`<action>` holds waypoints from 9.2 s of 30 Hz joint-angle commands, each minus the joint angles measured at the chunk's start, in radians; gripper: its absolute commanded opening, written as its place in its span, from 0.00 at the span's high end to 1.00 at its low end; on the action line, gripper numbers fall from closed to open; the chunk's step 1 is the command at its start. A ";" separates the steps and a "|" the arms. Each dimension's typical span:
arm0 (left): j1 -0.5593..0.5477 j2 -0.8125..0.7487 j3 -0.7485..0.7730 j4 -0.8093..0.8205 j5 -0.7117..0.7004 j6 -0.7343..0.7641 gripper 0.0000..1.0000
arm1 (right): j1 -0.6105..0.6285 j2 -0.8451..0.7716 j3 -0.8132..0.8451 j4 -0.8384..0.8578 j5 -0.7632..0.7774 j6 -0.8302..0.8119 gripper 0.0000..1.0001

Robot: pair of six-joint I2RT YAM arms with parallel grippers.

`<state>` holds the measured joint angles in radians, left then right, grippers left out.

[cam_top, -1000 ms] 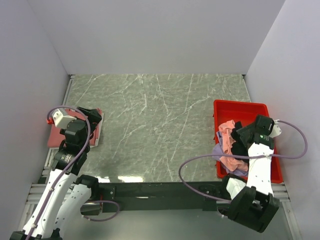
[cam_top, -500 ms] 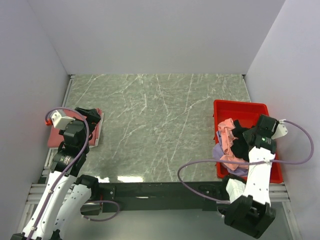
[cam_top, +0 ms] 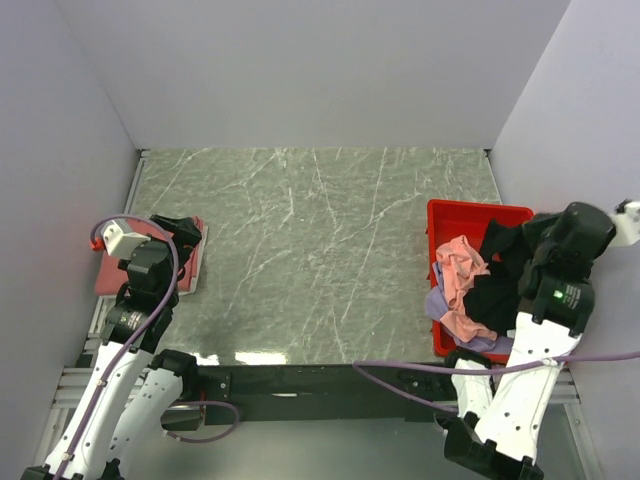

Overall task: Fold and stack the t-shirts
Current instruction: Grab the tshirt from the pile, then move the tshirt to the center of the board, then flatten the tshirt out

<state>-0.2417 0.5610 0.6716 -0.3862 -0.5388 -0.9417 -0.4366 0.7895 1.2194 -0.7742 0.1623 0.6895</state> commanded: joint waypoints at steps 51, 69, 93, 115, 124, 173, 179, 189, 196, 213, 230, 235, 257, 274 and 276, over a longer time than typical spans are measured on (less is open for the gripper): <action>-0.002 0.062 -0.036 -0.011 0.394 -0.114 0.01 | 1.098 0.610 0.100 0.748 -0.224 -0.088 1.00; -0.011 0.372 -0.172 0.112 0.557 -0.083 0.04 | 1.058 0.712 -0.150 0.673 -0.150 -0.056 1.00; -0.100 0.996 0.125 -0.002 0.430 -0.077 0.39 | 1.043 0.723 -0.230 0.708 -0.195 -0.048 1.00; -0.110 0.607 0.321 -0.034 0.195 -0.005 0.99 | 1.038 0.523 -0.058 0.599 -0.060 -0.189 1.00; -0.111 0.364 0.624 0.059 0.171 0.170 0.99 | 1.038 0.283 0.195 0.463 -0.050 -0.283 1.00; 0.113 1.094 1.662 0.211 0.378 0.469 0.99 | 0.766 0.875 1.178 0.549 -0.322 -0.522 1.00; 0.113 0.753 1.031 0.337 0.313 0.442 0.99 | 0.795 0.639 0.797 0.486 -0.423 -0.573 1.00; 0.111 0.242 0.092 0.080 0.129 -0.024 0.99 | 1.111 0.324 -0.240 0.576 -0.406 -0.411 1.00; 0.110 0.134 -0.010 -0.318 -0.096 -0.342 0.56 | 1.250 0.289 -0.491 0.533 -0.397 -0.289 0.64; -0.013 0.278 0.100 -0.085 0.192 -0.135 0.00 | 1.150 0.309 -0.224 0.378 -0.013 -0.199 0.09; -0.255 0.760 0.118 -0.011 0.237 -0.114 0.01 | 0.740 0.813 0.064 0.296 -0.113 -0.202 0.13; -0.255 0.789 0.065 0.019 0.269 -0.121 0.01 | 0.754 0.824 -0.012 0.348 -0.211 -0.200 0.13; -0.582 0.783 -0.130 -0.040 0.431 -0.316 0.00 | 0.949 0.922 -0.107 0.326 -0.167 -0.134 0.08; -0.739 1.097 0.100 0.285 0.700 -0.120 0.01 | 0.871 1.474 0.533 0.245 -0.368 -0.284 0.11; -0.740 1.168 0.156 0.271 0.697 -0.094 0.01 | 0.871 1.551 0.624 0.222 -0.412 -0.298 0.11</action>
<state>-0.9722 1.6119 0.8032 -0.0811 0.1459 -1.1179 0.4339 2.2272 1.7435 -0.5274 -0.1623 0.4377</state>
